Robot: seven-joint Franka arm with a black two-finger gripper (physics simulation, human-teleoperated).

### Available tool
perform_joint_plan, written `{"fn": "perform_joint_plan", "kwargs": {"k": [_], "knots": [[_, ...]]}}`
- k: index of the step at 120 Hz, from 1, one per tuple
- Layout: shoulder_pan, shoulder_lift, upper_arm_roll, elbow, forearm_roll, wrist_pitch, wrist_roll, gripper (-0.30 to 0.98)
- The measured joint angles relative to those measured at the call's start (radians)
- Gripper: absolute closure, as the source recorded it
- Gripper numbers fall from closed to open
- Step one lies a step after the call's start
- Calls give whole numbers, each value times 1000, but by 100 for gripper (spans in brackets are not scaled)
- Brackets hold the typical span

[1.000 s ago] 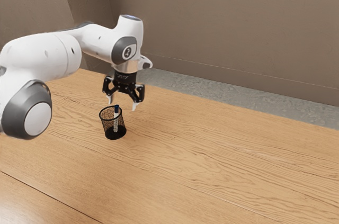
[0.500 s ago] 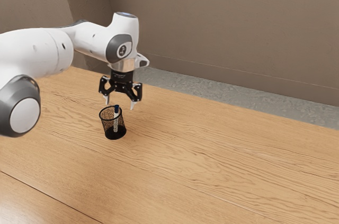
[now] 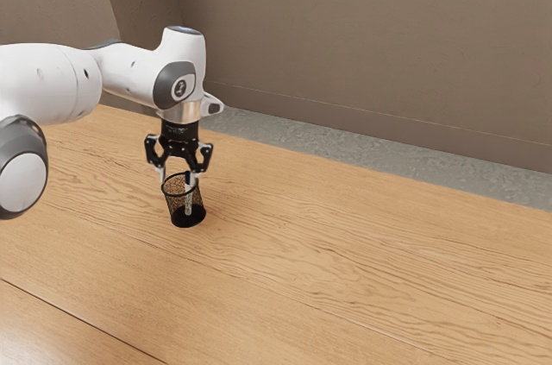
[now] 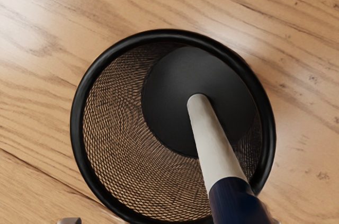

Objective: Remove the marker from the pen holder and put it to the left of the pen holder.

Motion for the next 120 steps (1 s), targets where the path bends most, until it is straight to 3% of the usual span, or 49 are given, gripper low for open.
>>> {"fn": "perform_joint_plan", "kwargs": {"k": [46, 84, 120], "knots": [[-2, 4, -7, -9, -34, 7, -6, 68], [2, -17, -5, -12, -29, 2, -18, 76], [25, -239, -4, -57, -16, -66, -26, 77]]}}
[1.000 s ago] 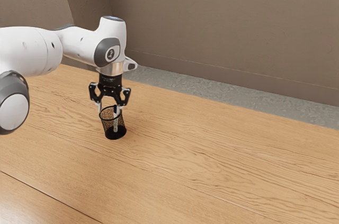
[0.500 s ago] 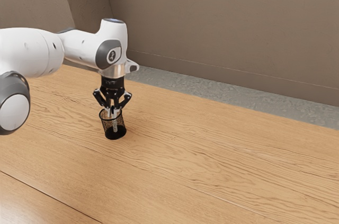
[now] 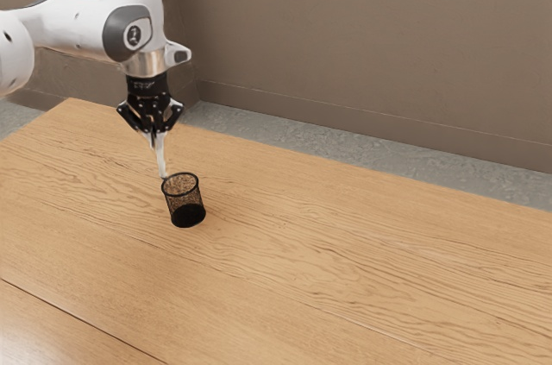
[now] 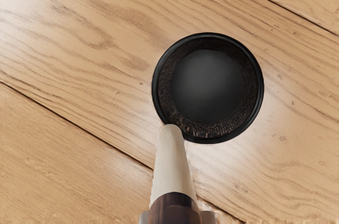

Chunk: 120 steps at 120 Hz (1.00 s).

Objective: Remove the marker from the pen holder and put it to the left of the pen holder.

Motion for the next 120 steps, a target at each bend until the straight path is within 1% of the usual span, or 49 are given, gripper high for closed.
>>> {"fn": "perform_joint_plan", "kwargs": {"k": [13, 32, 44, 56, 65, 84, 101, 120], "knots": [[27, -60, 1, -2, 9, -69, -2, 77], [40, -49, 35, 2, 61, -201, -15, 77], [37, 19, 88, 9, 96, -282, -27, 77], [33, 115, 137, 24, 137, -356, -36, 77], [30, 192, 148, 57, 173, -414, -42, 76], [28, 300, 154, 73, 239, -495, -48, 75], [39, 340, 157, 73, 263, -527, -44, 75], [56, 364, 157, 65, 265, -529, -35, 75]]}}
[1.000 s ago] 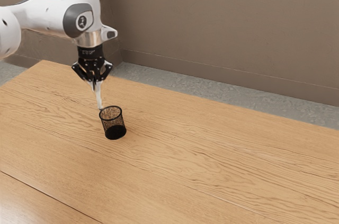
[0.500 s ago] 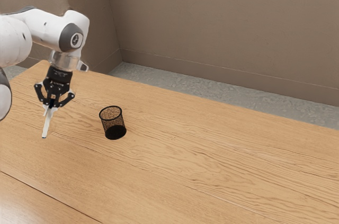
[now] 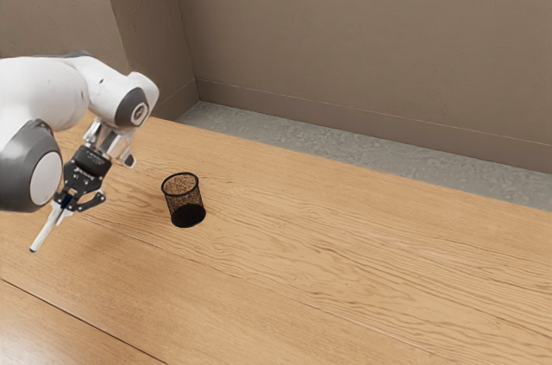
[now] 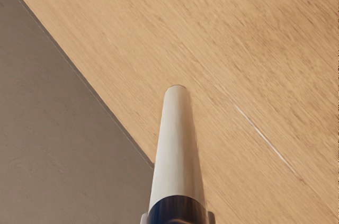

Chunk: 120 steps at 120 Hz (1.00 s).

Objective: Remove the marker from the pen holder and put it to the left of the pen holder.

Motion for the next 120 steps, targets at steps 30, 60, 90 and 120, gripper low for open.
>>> {"fn": "perform_joint_plan", "kwargs": {"k": [30, 60, 90, 120], "knots": [[10, 0, 0, -15, -37, 49, 54, 67], [6, -37, 0, -17, -87, 76, 97, 25], [-27, -373, -11, -71, -237, 232, 173, 10], [-30, -446, -156, -61, -299, 476, 254, 5]]}}
